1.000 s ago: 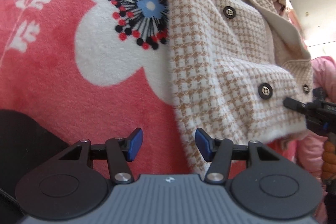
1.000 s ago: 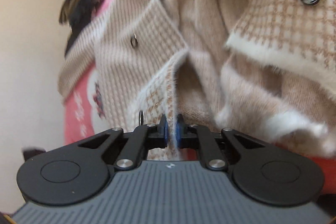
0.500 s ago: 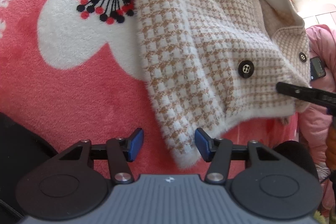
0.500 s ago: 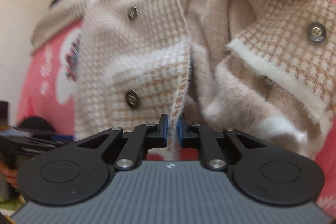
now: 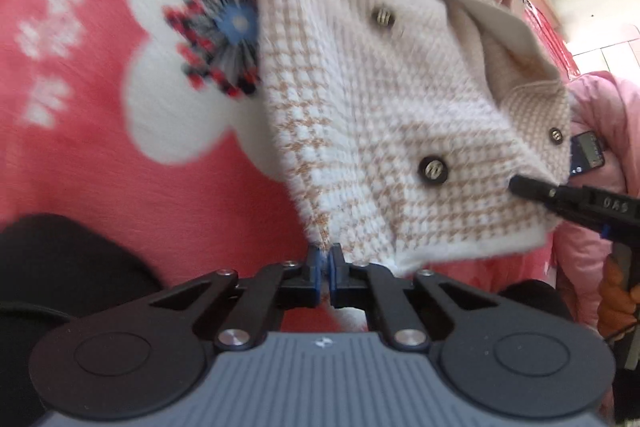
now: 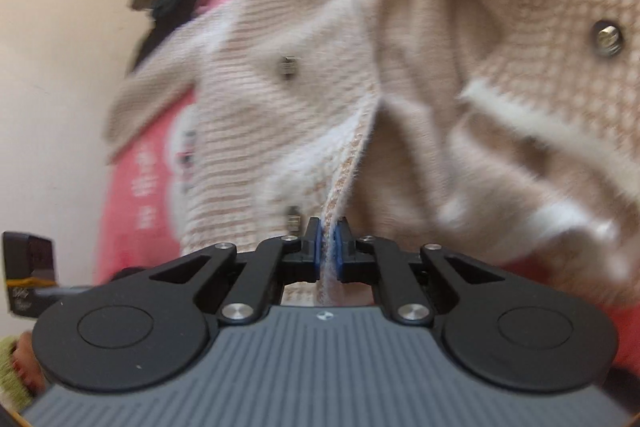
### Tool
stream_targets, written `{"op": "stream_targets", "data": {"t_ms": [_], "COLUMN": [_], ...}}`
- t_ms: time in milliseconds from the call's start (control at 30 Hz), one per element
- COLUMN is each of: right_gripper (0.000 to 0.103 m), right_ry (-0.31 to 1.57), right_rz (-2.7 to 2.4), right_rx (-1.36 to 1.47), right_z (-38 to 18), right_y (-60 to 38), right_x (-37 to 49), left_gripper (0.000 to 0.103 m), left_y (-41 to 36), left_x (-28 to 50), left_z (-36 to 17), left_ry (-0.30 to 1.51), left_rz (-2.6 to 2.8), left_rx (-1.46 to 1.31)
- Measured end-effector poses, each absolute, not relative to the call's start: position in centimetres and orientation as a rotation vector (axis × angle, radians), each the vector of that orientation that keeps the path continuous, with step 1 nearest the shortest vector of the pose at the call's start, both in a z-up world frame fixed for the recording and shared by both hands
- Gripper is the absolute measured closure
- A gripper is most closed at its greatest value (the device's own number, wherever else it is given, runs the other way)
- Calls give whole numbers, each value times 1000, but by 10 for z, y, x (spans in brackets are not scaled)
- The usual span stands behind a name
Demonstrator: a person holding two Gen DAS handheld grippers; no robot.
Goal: Fold clothes
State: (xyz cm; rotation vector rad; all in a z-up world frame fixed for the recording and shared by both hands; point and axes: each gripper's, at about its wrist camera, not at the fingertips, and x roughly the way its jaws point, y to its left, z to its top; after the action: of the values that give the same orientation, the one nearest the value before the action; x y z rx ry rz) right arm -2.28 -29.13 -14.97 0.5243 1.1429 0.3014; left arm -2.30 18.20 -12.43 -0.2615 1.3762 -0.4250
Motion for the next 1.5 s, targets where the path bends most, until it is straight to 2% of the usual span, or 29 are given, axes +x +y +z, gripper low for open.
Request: {"op": "stream_targets", "data": {"t_ms": [100,300,400,433,500,533,567,600,633,667,733,800,1100,1333,1400,1433,1467,1500], "right_gripper": [98,98,91,82,74,74,78,93,99,99,99,99,99,99,99,99,99,99], "right_ry": [1172,1256,1273,1271,1267,1271,1277,1277,1261,1221,1114,1064,1150,1140,1148,1158,1168,1177], "right_rz": [349,249,239,246,263,269,271,267,261,259,258,234,142,115,111,109,108,110], "right_rx": [563,540,657,693,729,728,700,647,592,568,585,591,565,515,506,501,497,494], "right_z": [-151,-203,-211,-211,-213,-215,-215,-211,-204,-194,-169,-154,-192,-195,-197,-199,-201,-202], "right_y": [-279,-259,-267,-268,-267,-265,-261,-258,-255,-258,-270,-284,-312,-312,-313,-313,-313,-313], "right_x": [-22,3,2,-1,-6,-7,-7,-7,-6,-6,-6,-3,1,-15,-14,-15,-17,-19], "left_gripper": [99,98,96,96,95,94,88,83,69,61,53,50,49,52,59,69,86,93], "left_y": [188,176,173,175,179,180,181,182,183,184,186,186,180,151,143,141,139,139], "left_x": [-9,1,-3,-5,-5,-4,-4,-4,-4,-5,-7,-8,-5,5,4,3,4,4], "left_z": [-126,-167,-170,-170,-172,-173,-173,-174,-173,-172,-170,-169,-172,-191,-195,-197,-198,-197], "left_ry": [1384,1449,1425,1421,1419,1416,1413,1413,1409,1401,1382,1377,1375,1415,1413,1412,1410,1405], "left_rz": [-356,-311,-320,-319,-315,-314,-319,-325,-334,-349,-384,-398,-435,-443,-446,-446,-448,-453], "left_rx": [-203,-150,-134,-143,-170,-182,-189,-195,-204,-216,-239,-248,-254,-224,-209,-203,-201,-202]}}
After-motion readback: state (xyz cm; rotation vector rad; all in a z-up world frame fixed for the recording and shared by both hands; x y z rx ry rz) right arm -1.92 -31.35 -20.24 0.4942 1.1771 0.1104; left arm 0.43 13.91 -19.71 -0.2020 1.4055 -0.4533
